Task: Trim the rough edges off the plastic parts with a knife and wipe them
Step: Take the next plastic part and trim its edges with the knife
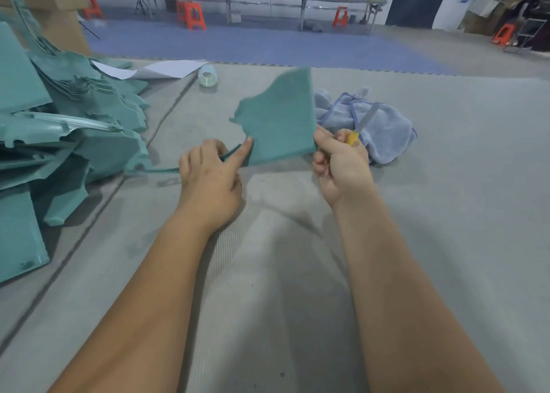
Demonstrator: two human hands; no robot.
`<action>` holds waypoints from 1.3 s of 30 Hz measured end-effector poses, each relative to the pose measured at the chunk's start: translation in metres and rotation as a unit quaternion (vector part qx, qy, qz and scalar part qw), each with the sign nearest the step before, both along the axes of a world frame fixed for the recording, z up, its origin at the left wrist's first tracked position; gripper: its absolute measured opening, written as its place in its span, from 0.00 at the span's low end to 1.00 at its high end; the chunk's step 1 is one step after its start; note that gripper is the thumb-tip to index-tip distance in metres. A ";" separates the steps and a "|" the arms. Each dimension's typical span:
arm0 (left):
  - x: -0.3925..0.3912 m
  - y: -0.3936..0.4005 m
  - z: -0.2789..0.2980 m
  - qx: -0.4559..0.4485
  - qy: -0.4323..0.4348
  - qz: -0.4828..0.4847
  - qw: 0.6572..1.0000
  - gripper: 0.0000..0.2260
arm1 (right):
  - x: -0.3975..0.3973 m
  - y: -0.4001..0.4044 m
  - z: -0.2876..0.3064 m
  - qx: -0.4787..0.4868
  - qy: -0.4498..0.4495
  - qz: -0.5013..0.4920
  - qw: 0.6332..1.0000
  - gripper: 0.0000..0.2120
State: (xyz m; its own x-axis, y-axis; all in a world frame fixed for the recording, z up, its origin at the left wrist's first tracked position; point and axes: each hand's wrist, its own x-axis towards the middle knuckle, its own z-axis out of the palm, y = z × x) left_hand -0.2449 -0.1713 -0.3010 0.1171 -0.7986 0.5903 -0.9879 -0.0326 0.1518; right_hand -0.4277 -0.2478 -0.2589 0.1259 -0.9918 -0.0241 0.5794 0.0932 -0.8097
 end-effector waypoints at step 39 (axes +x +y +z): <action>-0.007 -0.003 0.020 -0.008 0.800 -0.156 0.579 0.09 | 0.031 0.019 -0.014 -0.029 0.092 0.093 0.991 0.18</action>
